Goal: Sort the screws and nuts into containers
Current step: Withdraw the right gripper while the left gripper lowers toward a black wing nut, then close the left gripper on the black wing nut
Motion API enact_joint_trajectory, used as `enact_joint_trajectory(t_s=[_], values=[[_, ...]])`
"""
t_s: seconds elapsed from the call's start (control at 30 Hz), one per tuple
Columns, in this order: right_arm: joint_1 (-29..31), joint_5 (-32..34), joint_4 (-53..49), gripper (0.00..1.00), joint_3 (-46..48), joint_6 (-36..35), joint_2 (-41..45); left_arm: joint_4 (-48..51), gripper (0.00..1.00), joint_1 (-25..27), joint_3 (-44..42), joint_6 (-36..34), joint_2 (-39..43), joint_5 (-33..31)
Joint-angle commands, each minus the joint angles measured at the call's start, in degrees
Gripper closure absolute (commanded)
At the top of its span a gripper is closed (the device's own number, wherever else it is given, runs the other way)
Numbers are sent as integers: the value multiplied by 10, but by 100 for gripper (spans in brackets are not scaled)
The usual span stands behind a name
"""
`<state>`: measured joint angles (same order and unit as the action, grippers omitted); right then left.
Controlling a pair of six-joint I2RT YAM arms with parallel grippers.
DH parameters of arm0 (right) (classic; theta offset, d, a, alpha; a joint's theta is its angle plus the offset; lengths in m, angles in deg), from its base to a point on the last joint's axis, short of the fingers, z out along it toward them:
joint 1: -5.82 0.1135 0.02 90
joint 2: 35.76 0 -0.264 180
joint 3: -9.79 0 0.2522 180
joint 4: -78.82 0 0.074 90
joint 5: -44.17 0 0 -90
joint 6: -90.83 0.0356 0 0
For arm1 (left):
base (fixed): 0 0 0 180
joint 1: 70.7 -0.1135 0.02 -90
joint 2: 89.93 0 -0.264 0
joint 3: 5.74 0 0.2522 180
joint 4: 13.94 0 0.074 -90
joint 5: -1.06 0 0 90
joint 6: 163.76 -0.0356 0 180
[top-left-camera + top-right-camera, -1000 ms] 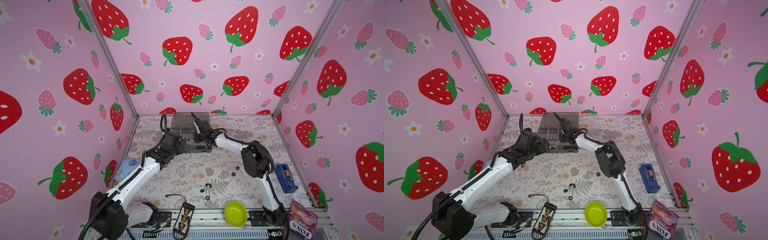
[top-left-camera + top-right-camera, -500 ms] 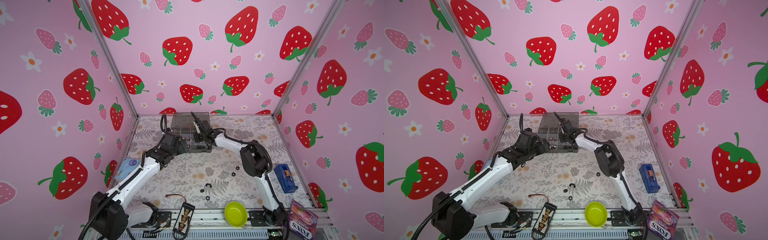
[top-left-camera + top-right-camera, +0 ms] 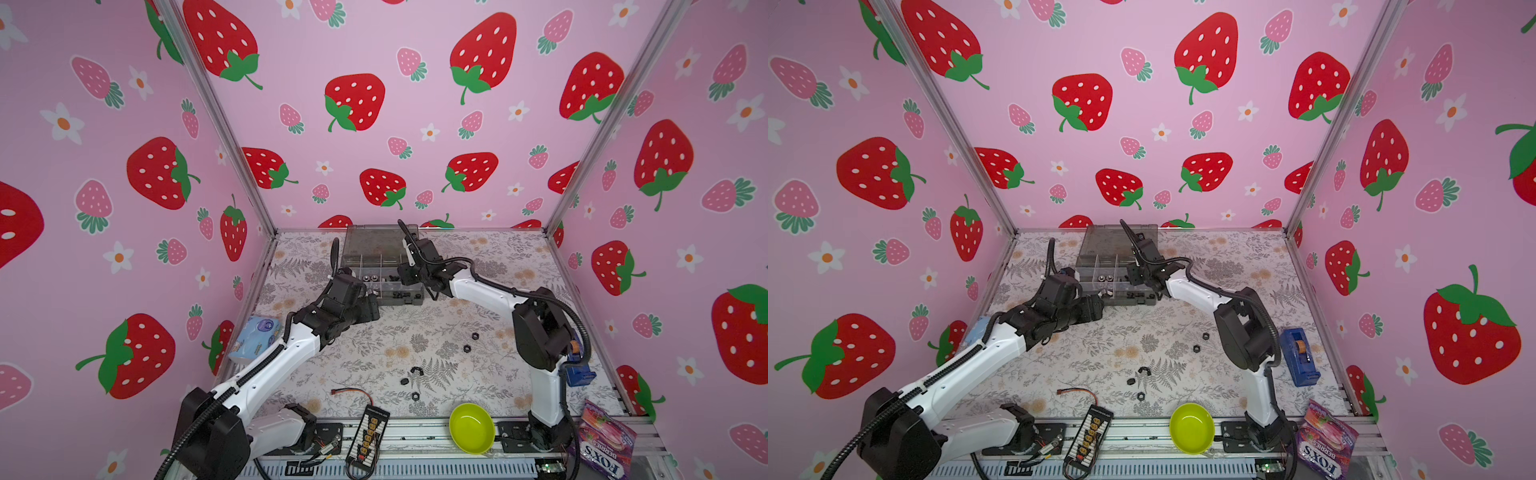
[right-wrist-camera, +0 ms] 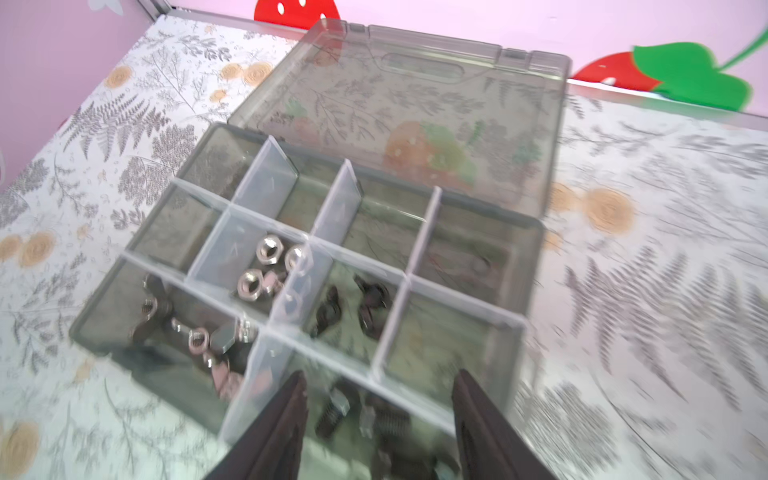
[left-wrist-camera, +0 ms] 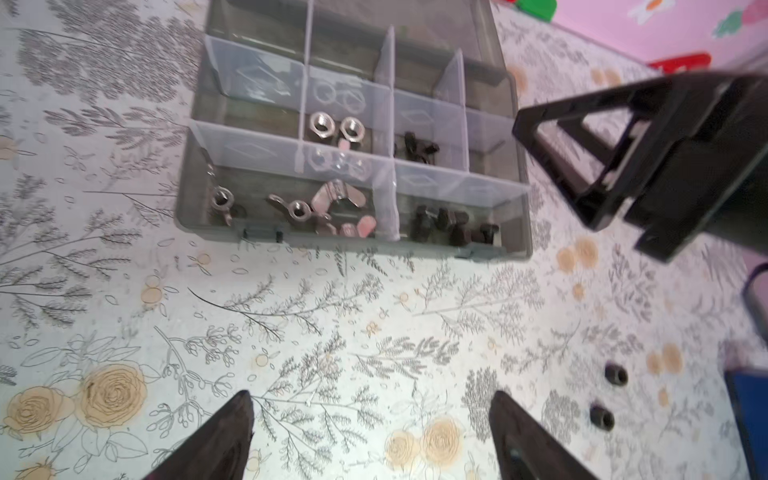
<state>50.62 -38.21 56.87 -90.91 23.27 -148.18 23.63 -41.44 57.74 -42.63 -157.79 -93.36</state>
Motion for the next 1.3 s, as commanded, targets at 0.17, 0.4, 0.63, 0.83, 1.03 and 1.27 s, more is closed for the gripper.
enact_joint_trajectory(t_s=[0.17, 0.4, 0.63, 0.83, 1.03, 1.27], values=[[-14, 66, 1, 20, 176, 82, 152, -69, 1, 137, -76, -107, -20, -21], [-30, 89, -8, 1, 299, 134, 264, -154, 1, 212, -119, -177, -61, -10], [-48, 104, -28, 0, 358, 171, 329, -177, 6, 233, -114, -247, -126, 62], [-54, 112, -33, 0, 374, 184, 358, -166, 18, 242, -102, -269, -169, 103], [-57, 109, -36, 0, 373, 189, 360, -159, 26, 249, -88, -278, -193, 91], [-59, 106, -37, 0, 376, 191, 361, -149, 31, 253, -65, -288, -222, 81]])
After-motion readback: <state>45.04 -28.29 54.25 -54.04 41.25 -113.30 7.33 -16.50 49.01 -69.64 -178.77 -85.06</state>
